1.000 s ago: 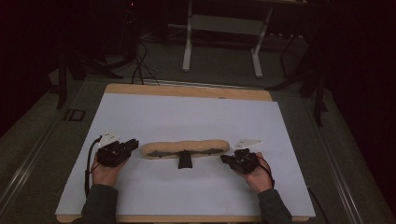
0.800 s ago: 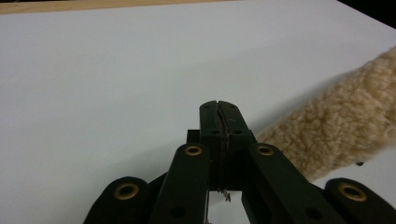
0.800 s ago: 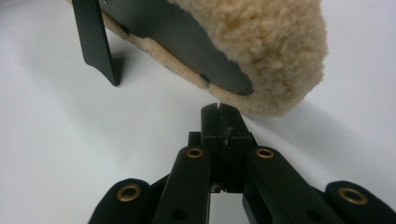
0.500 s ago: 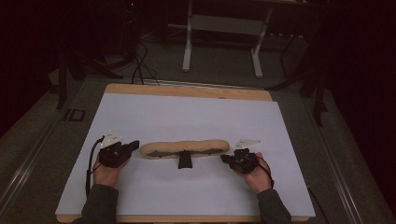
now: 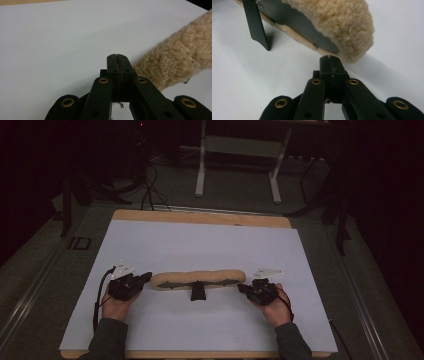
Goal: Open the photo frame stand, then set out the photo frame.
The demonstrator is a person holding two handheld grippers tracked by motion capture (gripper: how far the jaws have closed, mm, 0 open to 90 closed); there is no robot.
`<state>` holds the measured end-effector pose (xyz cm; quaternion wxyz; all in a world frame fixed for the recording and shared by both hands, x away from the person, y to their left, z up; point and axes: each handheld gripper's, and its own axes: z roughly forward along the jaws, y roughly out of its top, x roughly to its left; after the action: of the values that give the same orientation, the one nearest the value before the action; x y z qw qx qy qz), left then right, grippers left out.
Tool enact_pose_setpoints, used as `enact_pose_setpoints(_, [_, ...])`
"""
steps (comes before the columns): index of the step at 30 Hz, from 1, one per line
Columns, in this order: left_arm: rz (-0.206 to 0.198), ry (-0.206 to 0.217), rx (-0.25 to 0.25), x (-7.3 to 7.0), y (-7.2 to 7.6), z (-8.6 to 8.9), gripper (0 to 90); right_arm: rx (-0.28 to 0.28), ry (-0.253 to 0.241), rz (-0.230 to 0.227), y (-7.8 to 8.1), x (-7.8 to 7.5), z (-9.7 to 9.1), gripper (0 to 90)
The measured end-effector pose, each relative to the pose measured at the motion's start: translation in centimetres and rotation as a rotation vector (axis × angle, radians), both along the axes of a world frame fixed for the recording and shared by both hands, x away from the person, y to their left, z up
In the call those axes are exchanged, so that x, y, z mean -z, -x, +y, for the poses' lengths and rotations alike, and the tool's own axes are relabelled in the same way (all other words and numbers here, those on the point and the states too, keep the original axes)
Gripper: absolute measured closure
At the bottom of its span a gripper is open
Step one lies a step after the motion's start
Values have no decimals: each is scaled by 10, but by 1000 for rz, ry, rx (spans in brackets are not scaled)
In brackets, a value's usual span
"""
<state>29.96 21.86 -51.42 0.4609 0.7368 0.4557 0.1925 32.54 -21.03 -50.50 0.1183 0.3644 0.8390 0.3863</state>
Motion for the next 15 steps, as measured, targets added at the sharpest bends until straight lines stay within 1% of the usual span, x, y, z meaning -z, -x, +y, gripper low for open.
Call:
enact_pose_setpoints(7, [2, -3, 3, 0, 1, -2, 900, 4, -11, -9, 0, -1, 0, 900])
enact_pose_setpoints(15, [1, -6, 1, 0, 3, -3, 900, 23, -23, -17, -1, -1, 3, 900])
